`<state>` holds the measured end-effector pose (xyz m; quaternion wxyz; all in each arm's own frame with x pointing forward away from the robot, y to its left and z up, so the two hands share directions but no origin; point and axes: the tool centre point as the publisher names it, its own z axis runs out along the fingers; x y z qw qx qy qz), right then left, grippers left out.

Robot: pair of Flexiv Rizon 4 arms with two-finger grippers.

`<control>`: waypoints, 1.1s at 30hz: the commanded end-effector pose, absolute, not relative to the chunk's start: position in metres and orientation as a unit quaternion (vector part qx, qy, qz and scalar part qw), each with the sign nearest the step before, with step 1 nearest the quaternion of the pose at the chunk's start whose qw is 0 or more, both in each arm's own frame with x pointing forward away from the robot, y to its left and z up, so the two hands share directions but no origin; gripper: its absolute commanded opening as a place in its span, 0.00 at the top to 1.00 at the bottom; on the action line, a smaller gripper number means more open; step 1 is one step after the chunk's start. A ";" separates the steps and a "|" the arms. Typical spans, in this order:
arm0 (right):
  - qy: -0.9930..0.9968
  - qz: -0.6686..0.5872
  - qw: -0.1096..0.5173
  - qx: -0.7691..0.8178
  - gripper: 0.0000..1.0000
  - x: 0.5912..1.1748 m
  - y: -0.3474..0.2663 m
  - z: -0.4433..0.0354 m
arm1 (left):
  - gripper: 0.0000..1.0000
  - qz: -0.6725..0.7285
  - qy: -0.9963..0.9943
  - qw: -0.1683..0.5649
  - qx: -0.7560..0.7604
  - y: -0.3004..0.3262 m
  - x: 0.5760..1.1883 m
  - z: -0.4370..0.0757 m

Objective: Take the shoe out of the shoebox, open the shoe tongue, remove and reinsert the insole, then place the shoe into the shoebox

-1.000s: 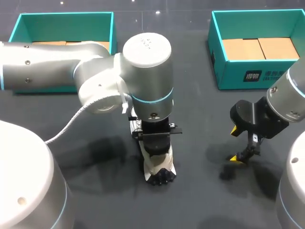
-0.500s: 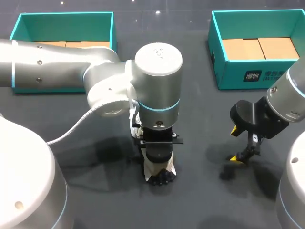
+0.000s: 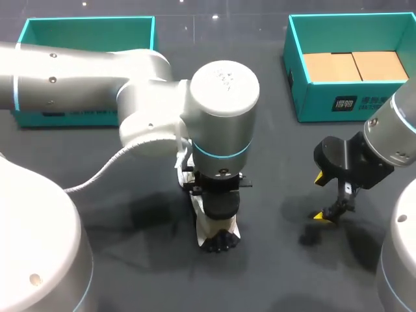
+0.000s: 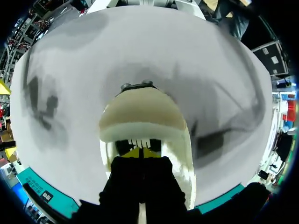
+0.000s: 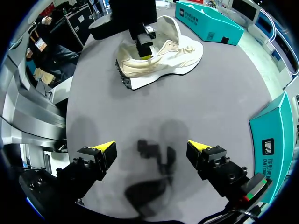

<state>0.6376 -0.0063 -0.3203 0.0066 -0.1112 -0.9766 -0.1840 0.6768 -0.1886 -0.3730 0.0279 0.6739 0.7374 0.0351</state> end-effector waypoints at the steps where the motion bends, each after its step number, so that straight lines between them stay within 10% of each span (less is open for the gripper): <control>1: -0.977 -0.184 0.005 -0.111 0.00 0.636 -0.007 -0.320 | 1.00 0.045 0.745 0.068 0.663 -0.167 0.677 -0.351; 31: -0.977 -0.184 0.005 -0.111 0.00 0.636 -0.007 -0.320 | 1.00 0.089 0.796 0.079 0.594 -0.180 0.701 -0.366; 33: -0.977 -0.184 0.005 -0.111 0.00 0.636 -0.007 -0.320 | 0.89 0.092 0.796 0.078 0.593 -0.180 0.703 -0.367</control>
